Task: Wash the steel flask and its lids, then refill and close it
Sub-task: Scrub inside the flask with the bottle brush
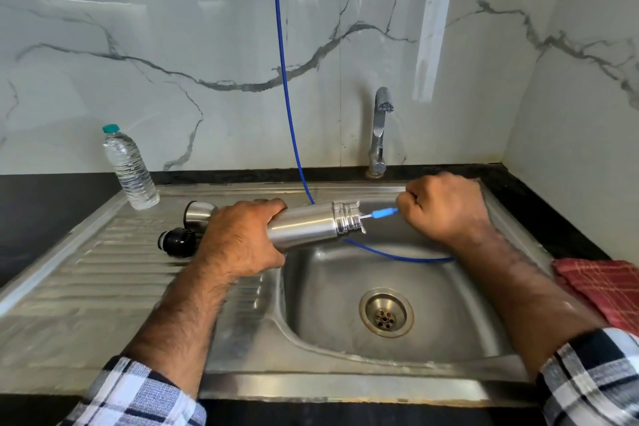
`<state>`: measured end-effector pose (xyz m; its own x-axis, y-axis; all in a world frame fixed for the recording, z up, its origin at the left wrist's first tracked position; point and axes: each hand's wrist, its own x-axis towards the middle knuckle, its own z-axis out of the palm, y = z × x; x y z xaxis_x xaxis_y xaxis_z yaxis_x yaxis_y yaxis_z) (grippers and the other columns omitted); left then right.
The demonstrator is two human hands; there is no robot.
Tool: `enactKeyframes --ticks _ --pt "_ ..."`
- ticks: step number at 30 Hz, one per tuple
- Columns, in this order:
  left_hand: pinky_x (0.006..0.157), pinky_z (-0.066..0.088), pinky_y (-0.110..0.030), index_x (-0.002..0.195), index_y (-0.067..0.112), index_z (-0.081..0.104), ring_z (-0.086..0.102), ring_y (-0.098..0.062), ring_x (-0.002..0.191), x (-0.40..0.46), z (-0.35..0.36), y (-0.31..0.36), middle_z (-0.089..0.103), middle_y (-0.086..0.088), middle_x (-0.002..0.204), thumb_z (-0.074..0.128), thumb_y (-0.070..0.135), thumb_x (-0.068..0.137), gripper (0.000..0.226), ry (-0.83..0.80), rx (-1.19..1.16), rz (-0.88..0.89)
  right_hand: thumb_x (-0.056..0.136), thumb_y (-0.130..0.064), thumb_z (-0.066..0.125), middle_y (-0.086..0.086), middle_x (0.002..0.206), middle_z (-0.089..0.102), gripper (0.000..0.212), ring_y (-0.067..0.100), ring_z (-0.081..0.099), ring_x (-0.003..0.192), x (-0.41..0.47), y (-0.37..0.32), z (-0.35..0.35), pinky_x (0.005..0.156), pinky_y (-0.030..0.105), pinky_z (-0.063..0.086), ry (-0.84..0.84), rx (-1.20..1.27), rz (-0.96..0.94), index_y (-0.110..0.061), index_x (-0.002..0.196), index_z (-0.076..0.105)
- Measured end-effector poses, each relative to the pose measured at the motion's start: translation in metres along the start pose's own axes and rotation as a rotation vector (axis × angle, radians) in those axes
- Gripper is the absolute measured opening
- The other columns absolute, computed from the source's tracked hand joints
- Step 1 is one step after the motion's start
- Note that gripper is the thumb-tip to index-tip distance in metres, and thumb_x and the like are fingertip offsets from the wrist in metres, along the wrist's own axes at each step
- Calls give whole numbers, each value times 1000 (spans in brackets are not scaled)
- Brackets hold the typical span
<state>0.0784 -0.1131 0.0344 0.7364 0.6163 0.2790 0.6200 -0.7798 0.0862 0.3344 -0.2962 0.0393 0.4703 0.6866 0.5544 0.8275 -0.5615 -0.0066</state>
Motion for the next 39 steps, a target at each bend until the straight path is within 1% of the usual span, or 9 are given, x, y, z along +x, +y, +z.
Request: enactKeyframes --ticks 2,4,7,12,18,22,27,33,39 --pt "89 55 -39 120 39 62 56 -12 84 2 1 1 65 19 97 90 48 56 70 -10 49 21 95 -53 49 14 104 75 45 36 70 95 6 1 2 72 35 45 -336 -7 112 -17 99 76" --pt "92 55 -41 119 39 62 56 -11 85 3 3 2 62 20 95 90 48 56 69 -26 59 28 97 -64 50 6 101 73 48 31 69 97 1 8 5 76 36 46 -420 28 133 -23 99 73" --pt "81 52 -33 120 38 63 58 -13 82 2 2 -1 63 18 92 91 47 55 71 3 -6 -30 95 -75 52 -11 85 62 47 16 62 81 -12 18 11 79 36 42 -64 278 -113 -31 90 66" --pt "70 51 -28 116 38 66 62 -13 77 2 0 -7 64 17 85 94 45 50 72 28 -132 -112 102 -36 65 -2 96 70 20 29 66 90 -5 21 18 89 45 43 369 264 -371 -21 102 79" --pt "69 57 -28 114 39 67 64 -7 75 0 -1 -15 68 18 85 95 39 48 72 -15 -227 -123 103 -32 63 -1 80 72 23 30 68 73 -9 17 6 64 37 47 454 189 -466 -19 90 78" --pt "76 57 -29 122 42 65 64 -12 82 -2 -3 -15 67 19 92 95 40 52 77 -17 -135 -67 100 -48 52 0 61 60 38 33 62 59 -9 14 -1 55 33 37 173 201 -358 -23 72 61" --pt "89 54 -37 123 41 61 62 -14 93 -1 -3 -2 68 18 102 88 45 56 72 -43 75 50 104 -41 64 -7 45 50 51 8 44 46 4 17 -3 60 30 36 -681 551 65 -17 60 67" --pt "87 58 -40 119 40 63 63 -13 82 1 0 2 67 18 91 92 48 51 75 -50 -85 -83 93 -63 66 -13 89 68 31 15 63 87 -9 17 13 90 43 45 145 294 -212 -33 93 71" --pt "86 58 -39 117 40 65 64 -13 80 1 4 -2 68 18 87 93 44 49 74 -51 -136 -90 96 -47 68 -5 83 70 25 27 69 78 -7 21 8 67 39 49 267 202 -411 -25 91 78"
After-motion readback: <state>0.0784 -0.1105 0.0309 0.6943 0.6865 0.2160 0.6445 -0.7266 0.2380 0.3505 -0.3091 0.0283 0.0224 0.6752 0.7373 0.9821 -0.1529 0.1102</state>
